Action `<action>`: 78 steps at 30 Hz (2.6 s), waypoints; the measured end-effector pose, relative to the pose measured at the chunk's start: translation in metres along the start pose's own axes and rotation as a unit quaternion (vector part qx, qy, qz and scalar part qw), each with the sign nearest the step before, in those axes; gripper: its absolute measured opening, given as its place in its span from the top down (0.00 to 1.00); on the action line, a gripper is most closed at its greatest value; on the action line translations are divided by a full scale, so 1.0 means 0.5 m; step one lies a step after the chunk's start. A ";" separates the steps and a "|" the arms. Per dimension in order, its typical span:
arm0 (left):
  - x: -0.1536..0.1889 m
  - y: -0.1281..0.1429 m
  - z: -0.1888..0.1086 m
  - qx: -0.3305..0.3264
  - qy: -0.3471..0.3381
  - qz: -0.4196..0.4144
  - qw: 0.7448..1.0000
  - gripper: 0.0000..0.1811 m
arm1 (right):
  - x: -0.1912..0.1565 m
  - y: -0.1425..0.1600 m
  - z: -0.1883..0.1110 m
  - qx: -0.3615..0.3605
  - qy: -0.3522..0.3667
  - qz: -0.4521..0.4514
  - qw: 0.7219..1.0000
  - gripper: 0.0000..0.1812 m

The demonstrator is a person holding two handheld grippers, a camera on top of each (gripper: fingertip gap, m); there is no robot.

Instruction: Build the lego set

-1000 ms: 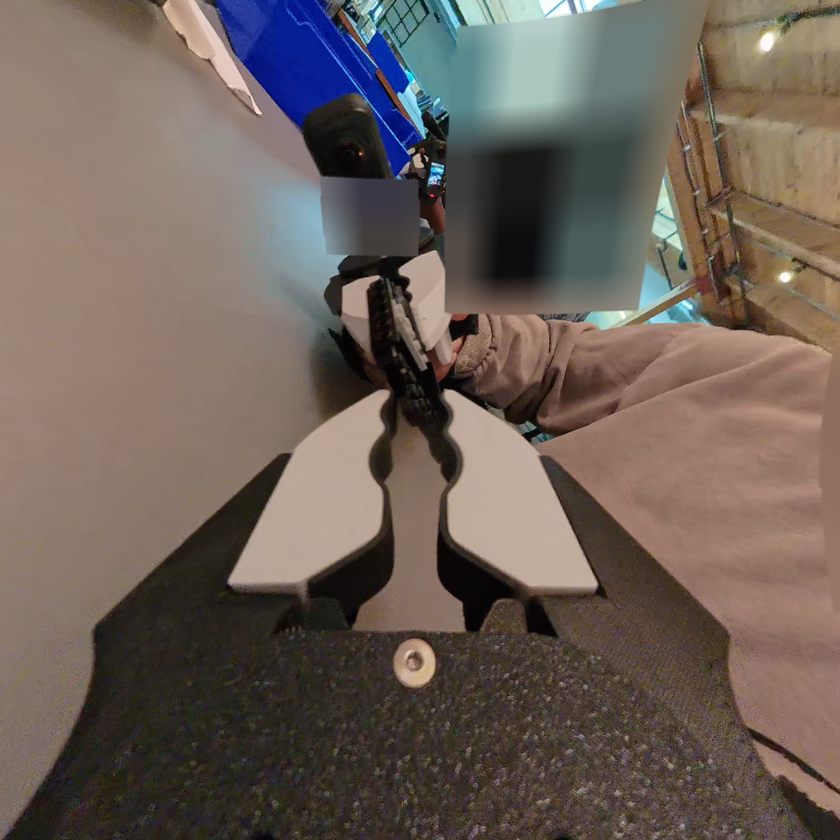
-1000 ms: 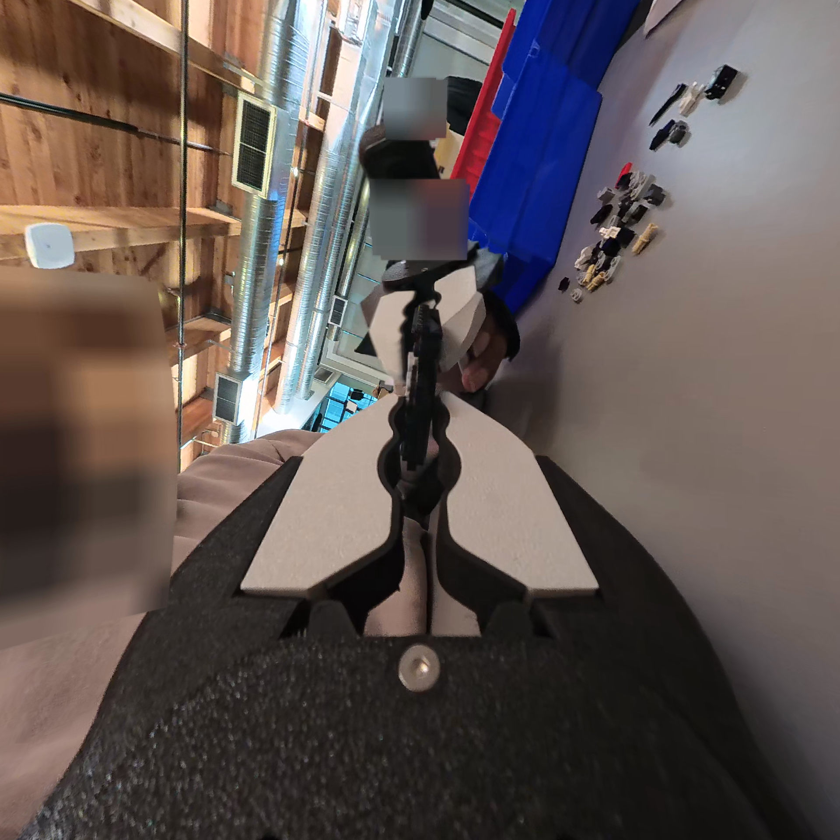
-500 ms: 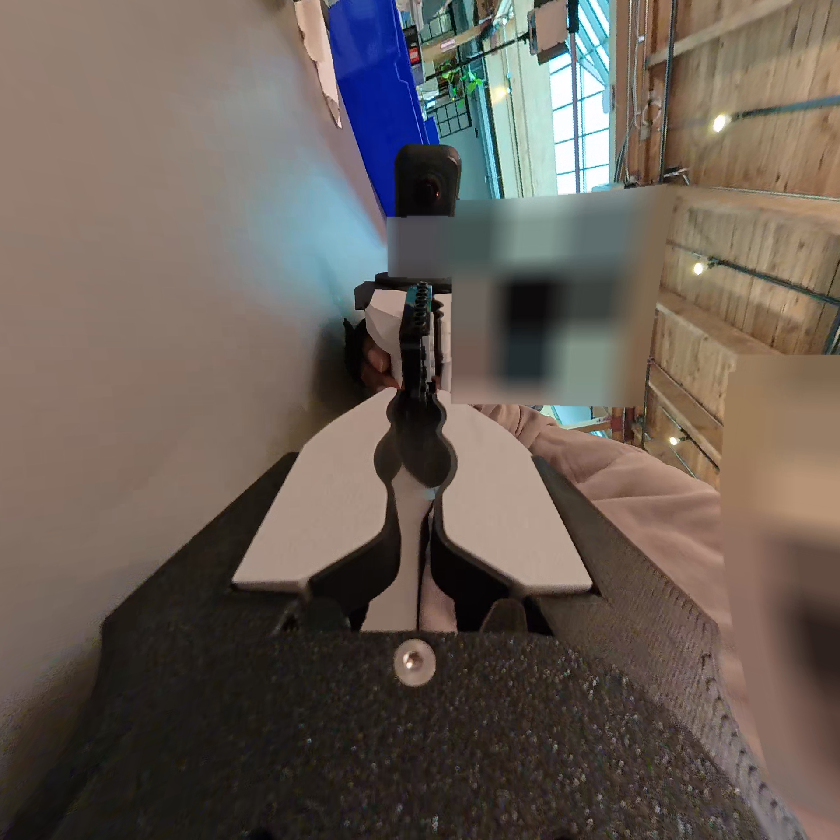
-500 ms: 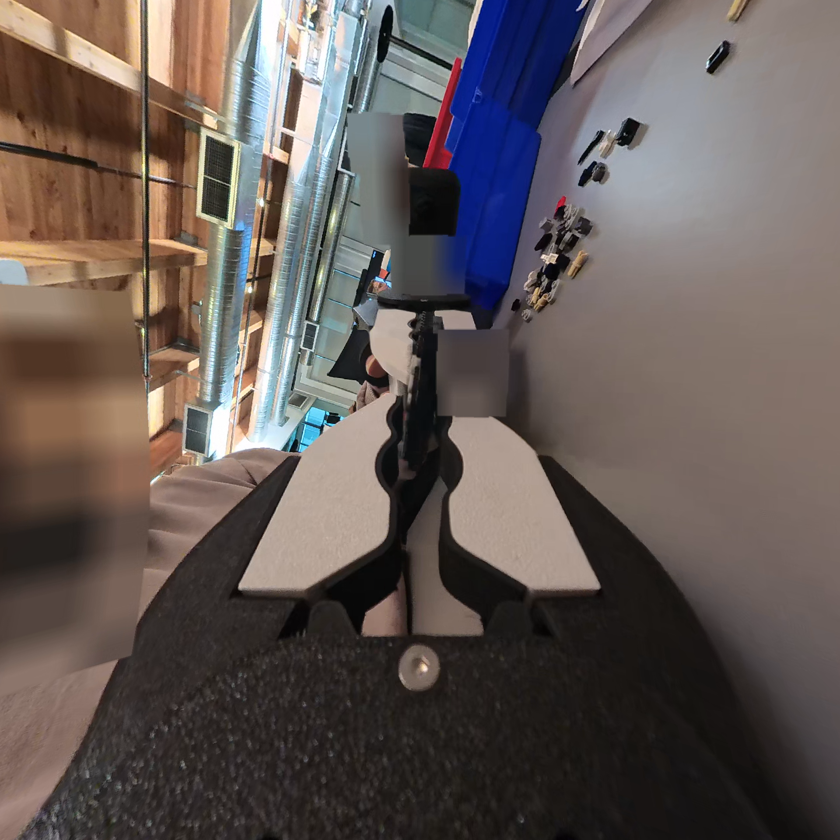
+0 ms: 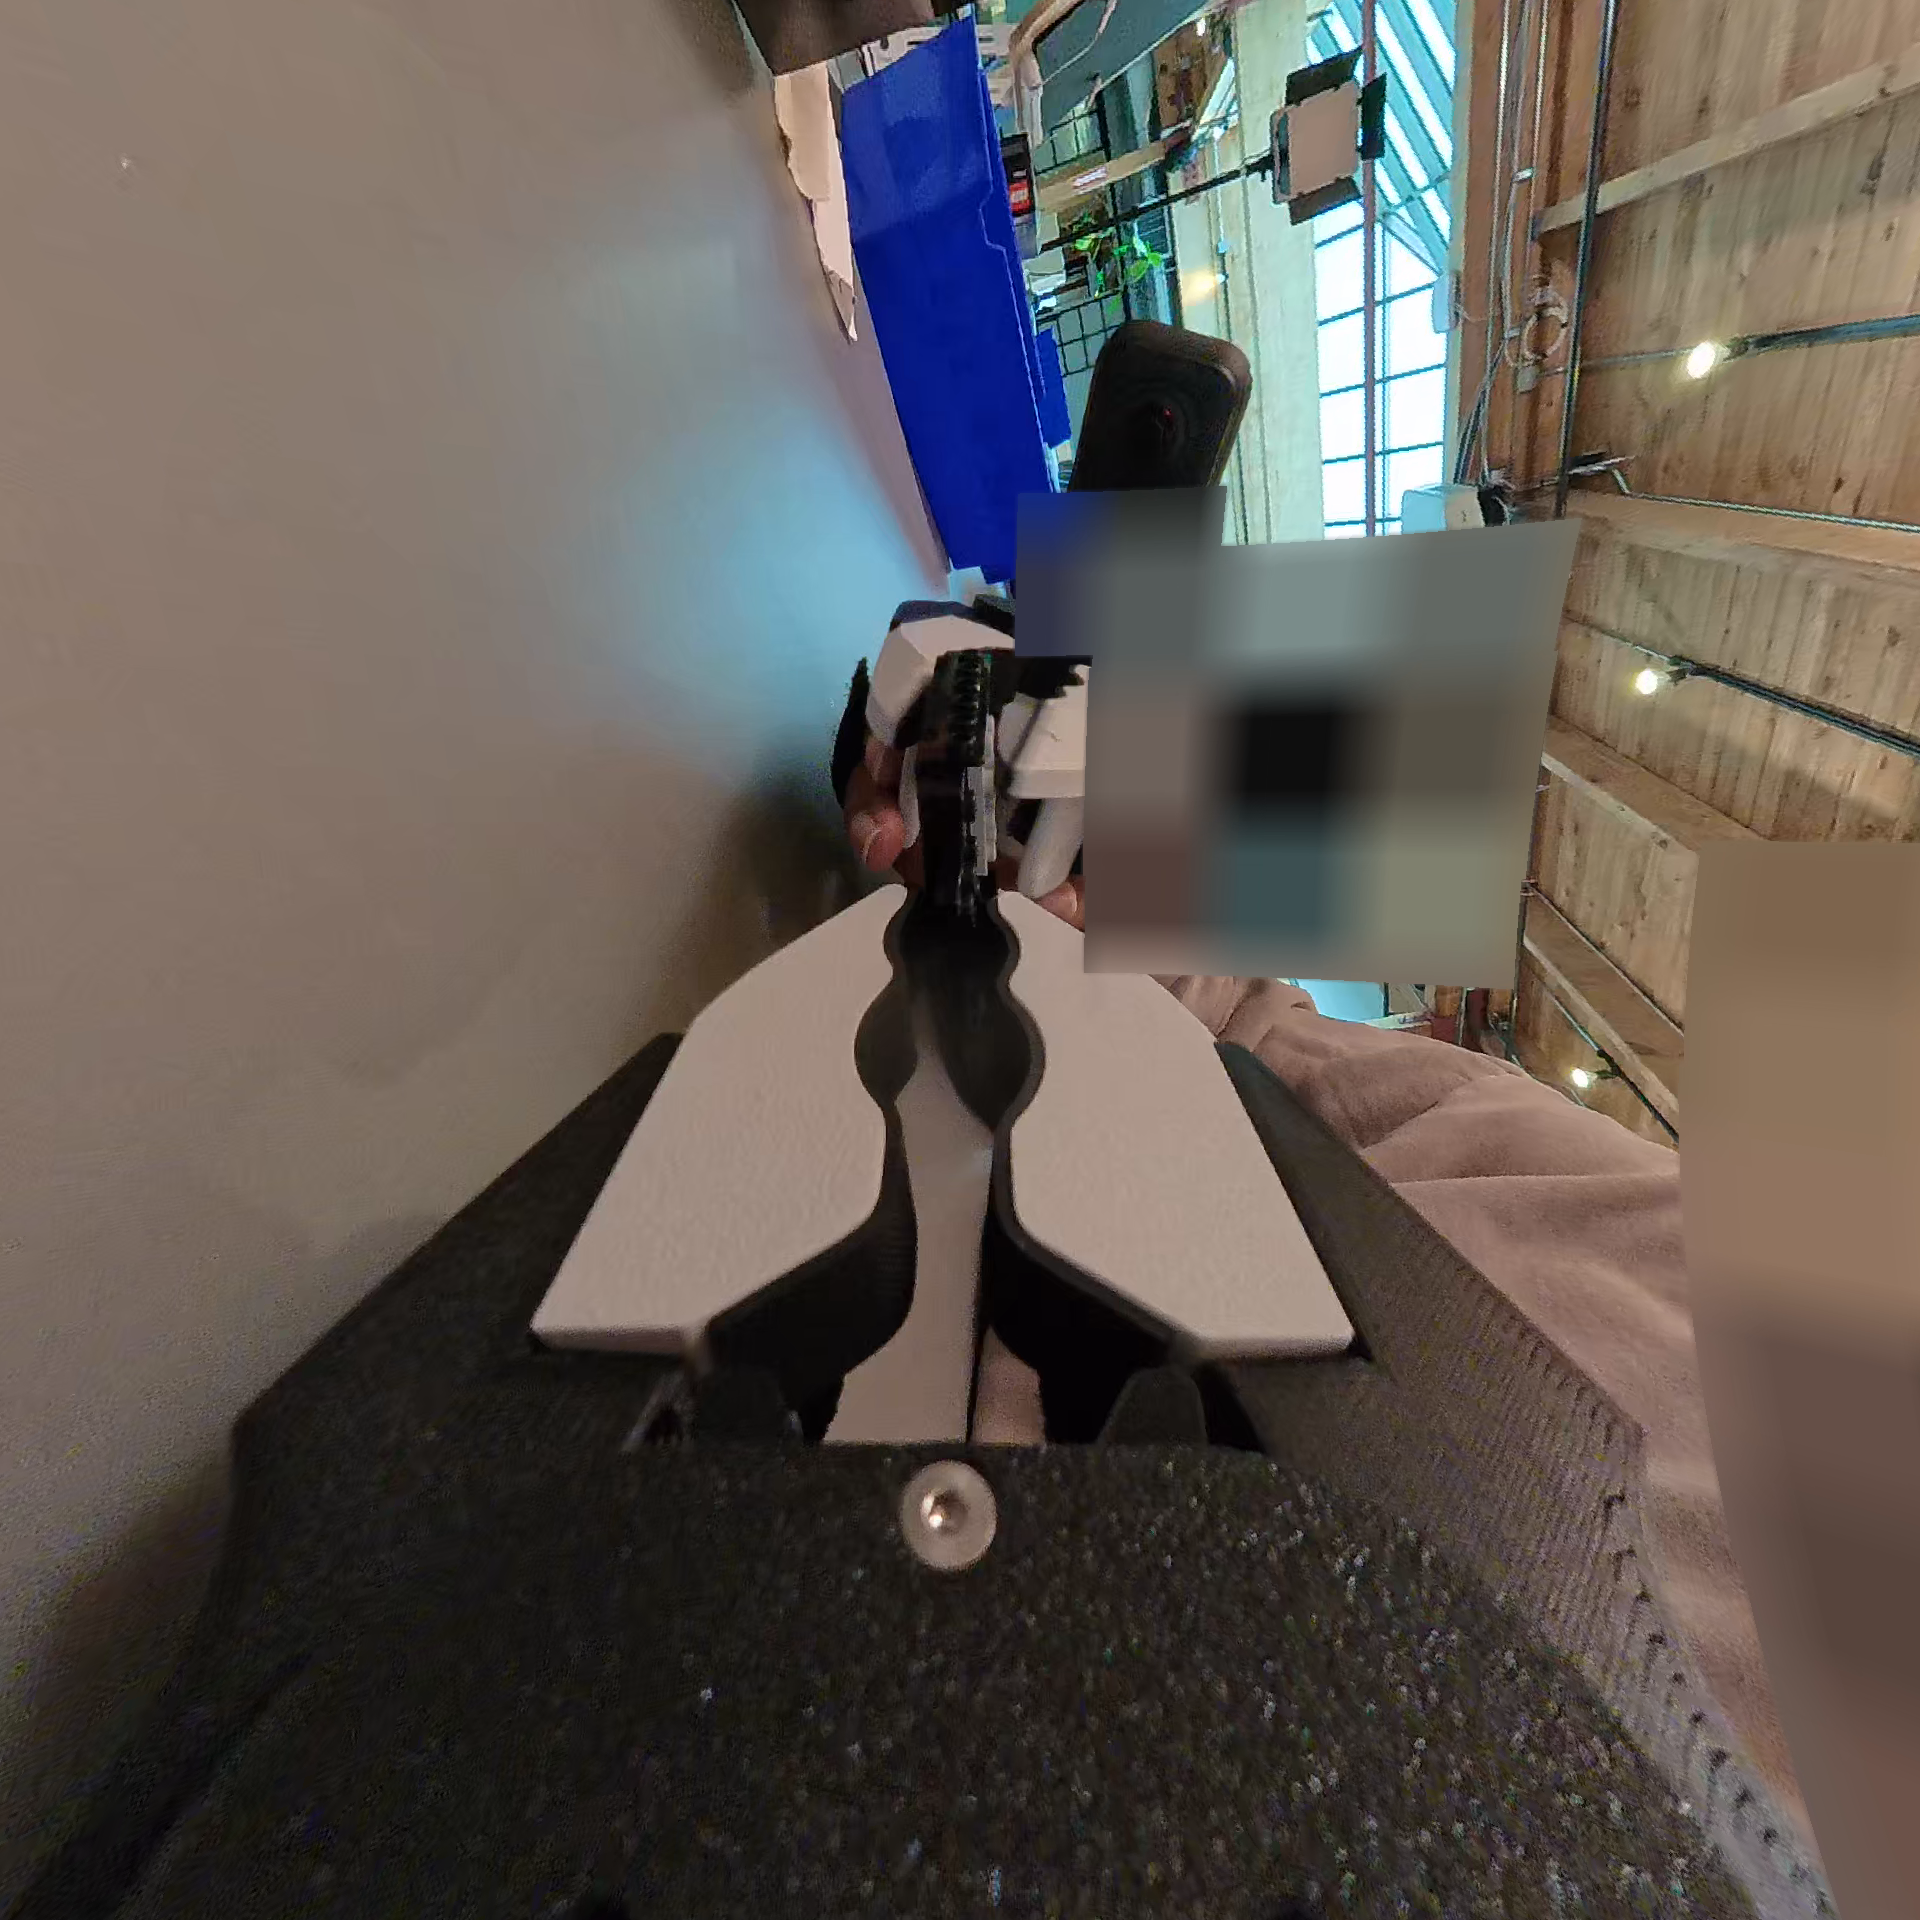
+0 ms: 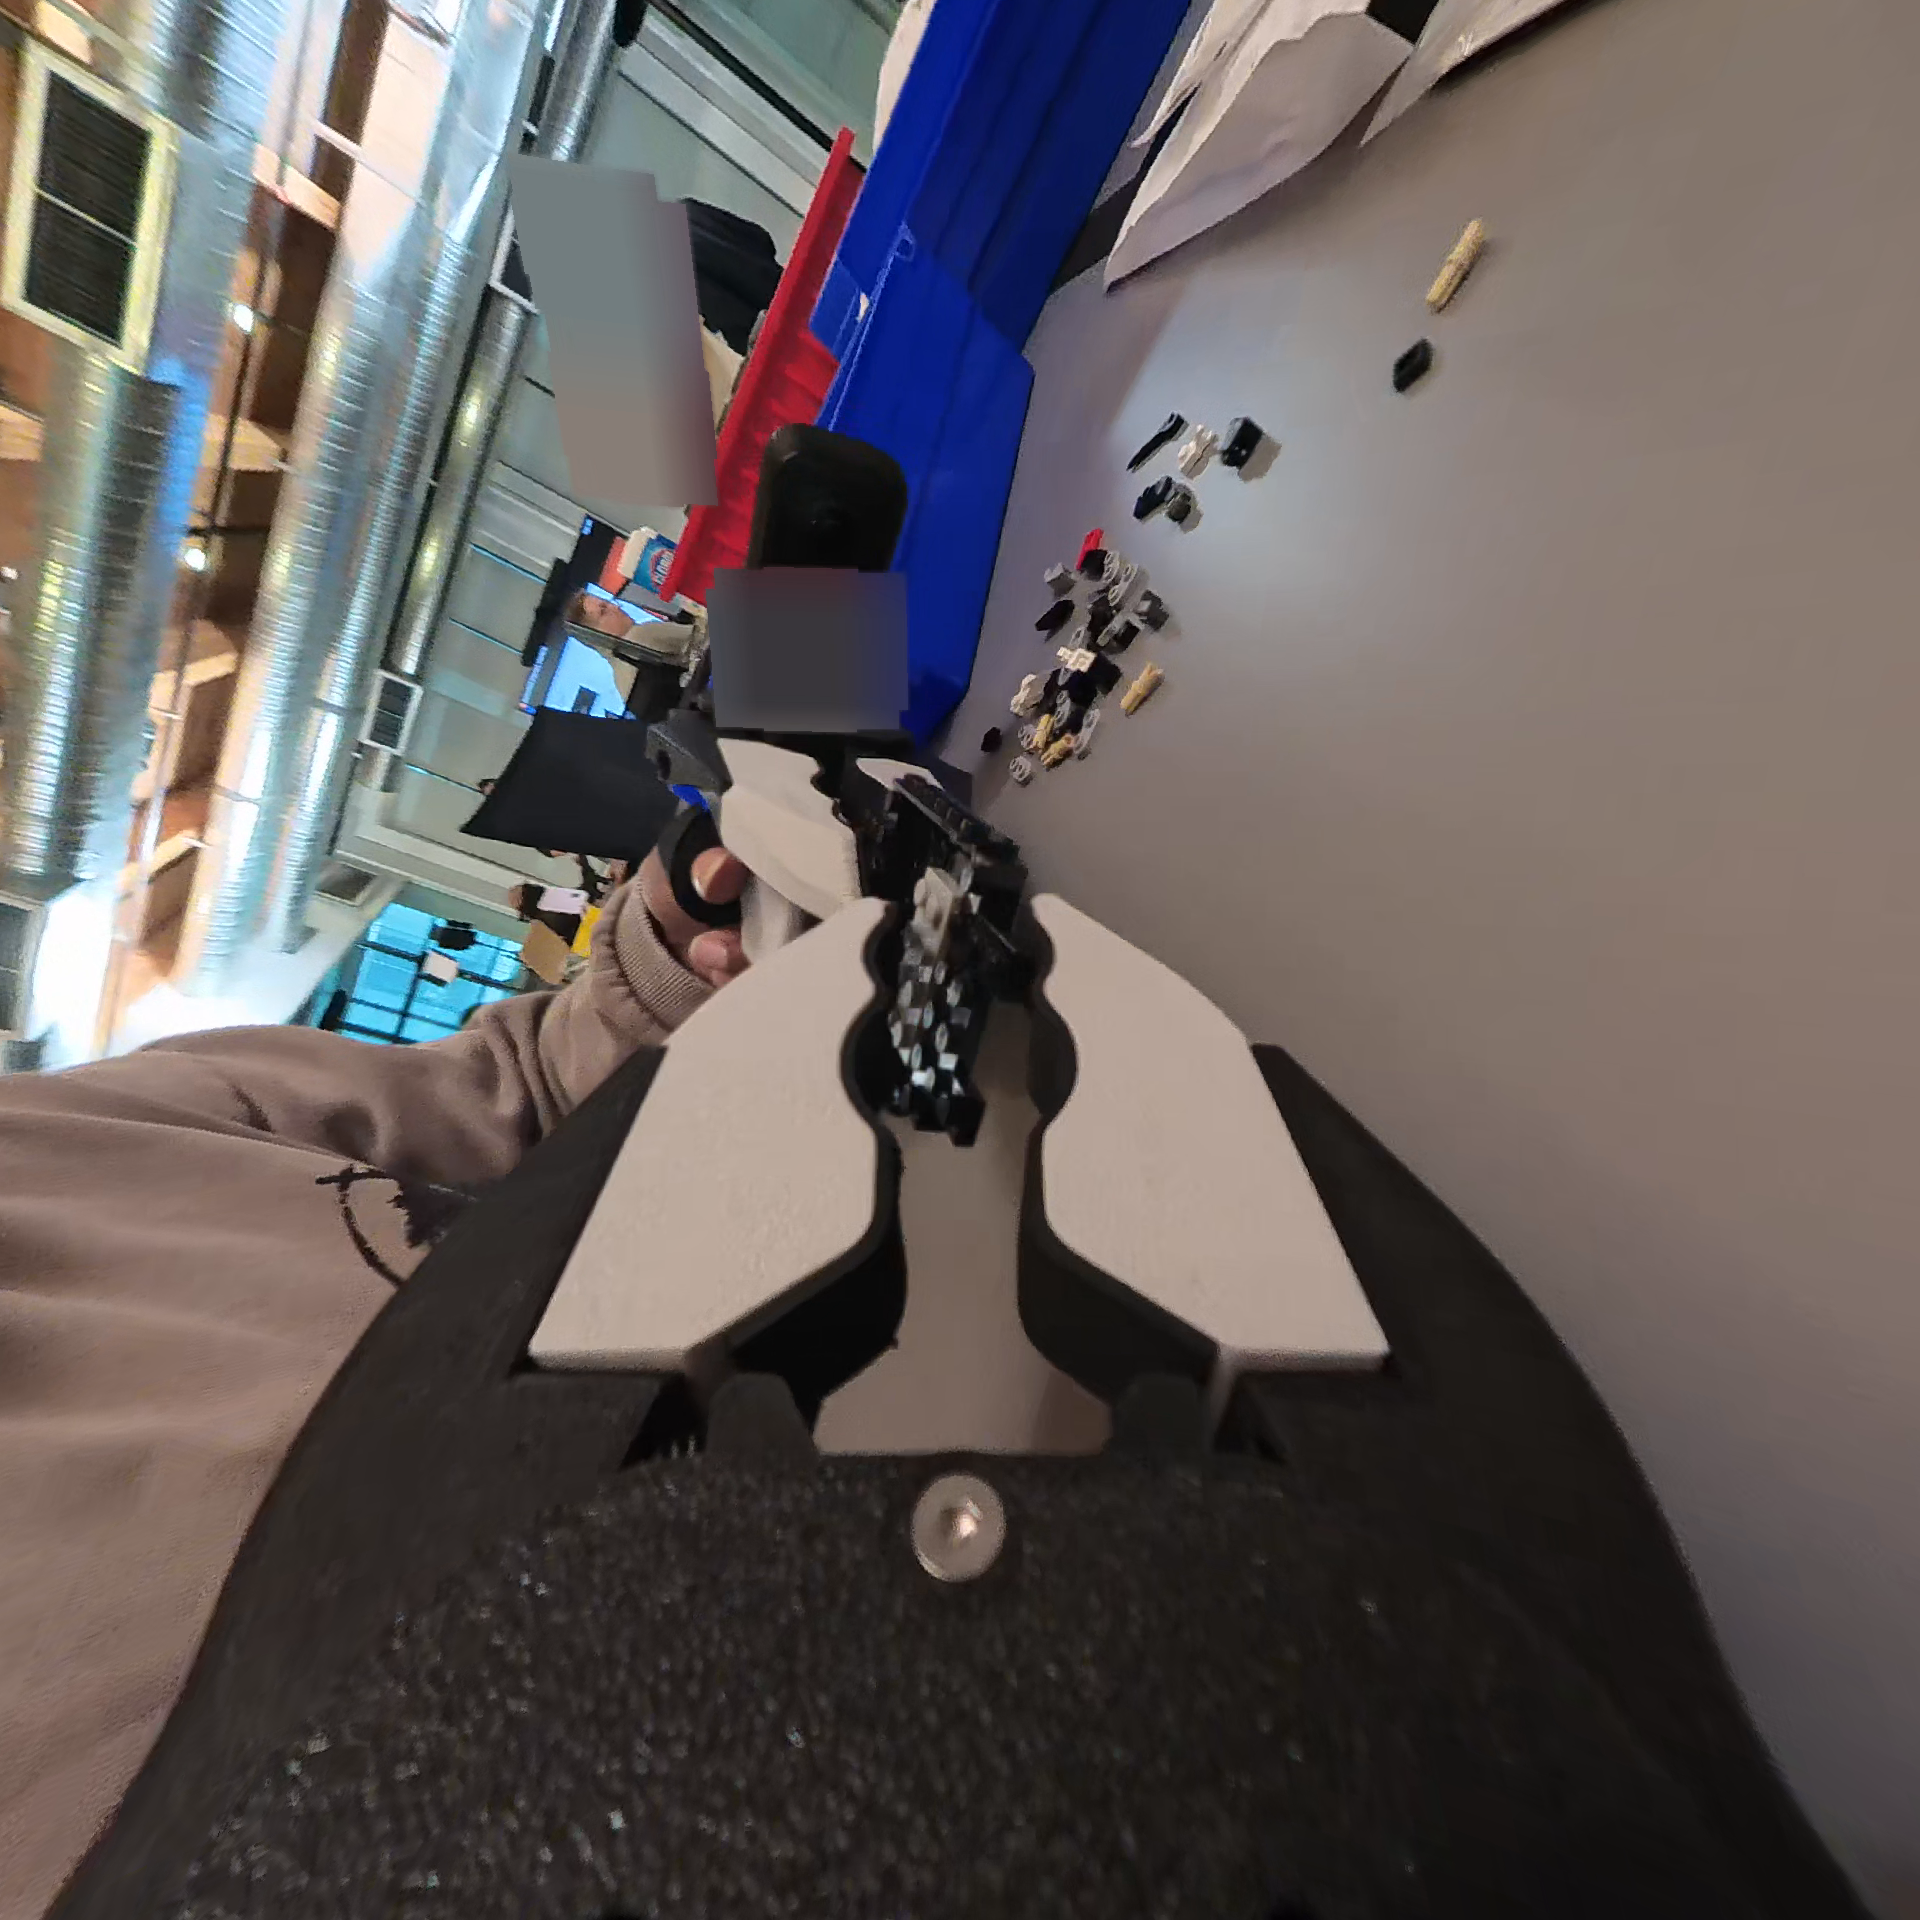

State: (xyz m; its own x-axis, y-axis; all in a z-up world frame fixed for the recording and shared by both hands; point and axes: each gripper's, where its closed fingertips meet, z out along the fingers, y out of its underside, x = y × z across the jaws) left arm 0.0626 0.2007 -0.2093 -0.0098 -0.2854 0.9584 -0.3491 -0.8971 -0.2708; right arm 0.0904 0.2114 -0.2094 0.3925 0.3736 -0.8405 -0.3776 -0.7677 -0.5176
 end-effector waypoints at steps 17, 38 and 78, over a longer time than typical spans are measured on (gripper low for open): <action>0.038 -0.005 -0.008 0.019 0.011 0.060 0.998 0.95 | -0.045 -0.017 -0.008 0.030 -0.030 -0.124 0.991 0.94; 0.076 -0.021 -0.019 0.043 0.000 0.116 0.992 0.95 | -0.086 -0.001 -0.006 0.045 -0.050 -0.166 0.984 0.95; 0.149 -0.033 -0.033 0.086 -0.088 0.309 0.943 0.95 | -0.152 -0.027 -0.026 0.087 -0.114 -0.256 0.956 0.86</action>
State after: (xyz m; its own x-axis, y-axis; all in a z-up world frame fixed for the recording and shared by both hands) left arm 0.0520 0.1997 -0.1317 -0.0009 -0.8094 0.5873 -0.1702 -0.5786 -0.7976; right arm 0.0765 0.1866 -0.1366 0.3778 0.7957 -0.4733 -0.3263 -0.3640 -0.8724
